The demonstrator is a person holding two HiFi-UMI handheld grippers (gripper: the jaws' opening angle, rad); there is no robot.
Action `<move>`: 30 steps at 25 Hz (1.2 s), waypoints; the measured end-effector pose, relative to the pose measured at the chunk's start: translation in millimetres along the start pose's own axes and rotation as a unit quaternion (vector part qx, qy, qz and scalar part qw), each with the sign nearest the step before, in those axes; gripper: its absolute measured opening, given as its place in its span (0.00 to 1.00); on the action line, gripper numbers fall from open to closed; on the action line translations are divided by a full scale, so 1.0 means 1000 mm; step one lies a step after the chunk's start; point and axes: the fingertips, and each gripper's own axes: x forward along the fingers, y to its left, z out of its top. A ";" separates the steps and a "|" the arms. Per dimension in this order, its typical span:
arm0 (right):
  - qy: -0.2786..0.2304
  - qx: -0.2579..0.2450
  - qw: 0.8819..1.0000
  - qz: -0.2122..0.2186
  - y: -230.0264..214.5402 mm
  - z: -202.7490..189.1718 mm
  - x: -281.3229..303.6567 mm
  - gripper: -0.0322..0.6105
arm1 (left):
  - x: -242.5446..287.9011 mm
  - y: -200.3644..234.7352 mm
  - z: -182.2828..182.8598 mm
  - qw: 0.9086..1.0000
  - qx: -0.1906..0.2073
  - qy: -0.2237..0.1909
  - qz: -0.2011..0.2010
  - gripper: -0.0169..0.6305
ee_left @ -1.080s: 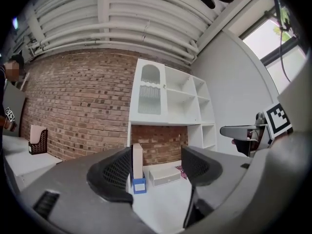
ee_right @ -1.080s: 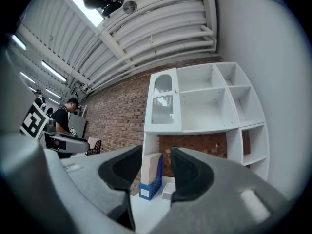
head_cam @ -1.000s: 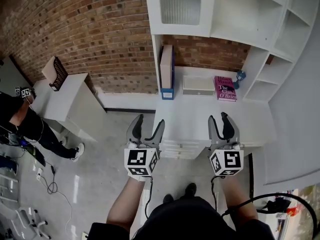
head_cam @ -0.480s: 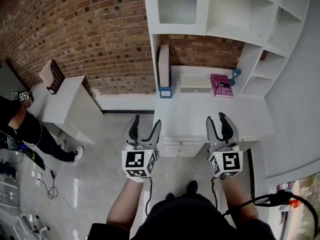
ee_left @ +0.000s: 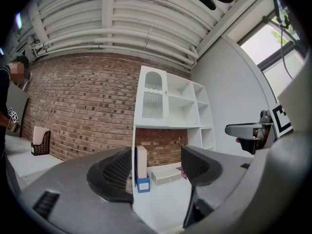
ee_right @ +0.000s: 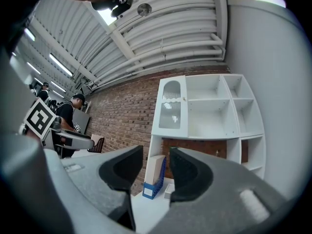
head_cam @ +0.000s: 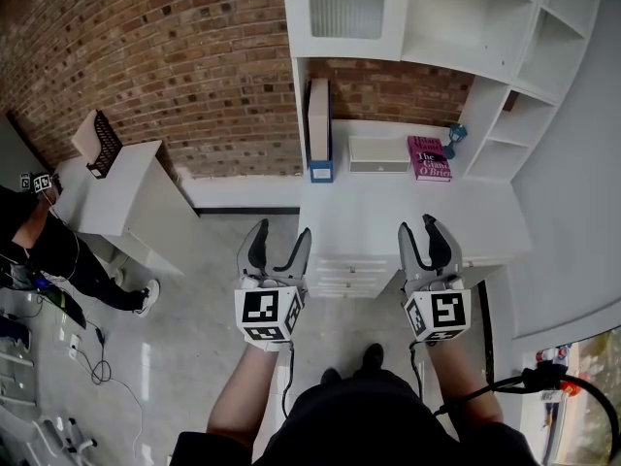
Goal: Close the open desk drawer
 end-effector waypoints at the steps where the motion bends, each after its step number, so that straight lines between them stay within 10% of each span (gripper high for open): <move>1: 0.001 0.000 1.000 0.000 0.002 -0.001 0.000 0.32 | -0.001 0.001 0.000 1.000 -0.001 0.000 0.000 0.51; 30: 0.028 0.005 1.000 0.006 -0.008 -0.022 0.011 0.22 | 0.016 -0.003 -0.015 1.000 -0.010 0.010 0.002 0.51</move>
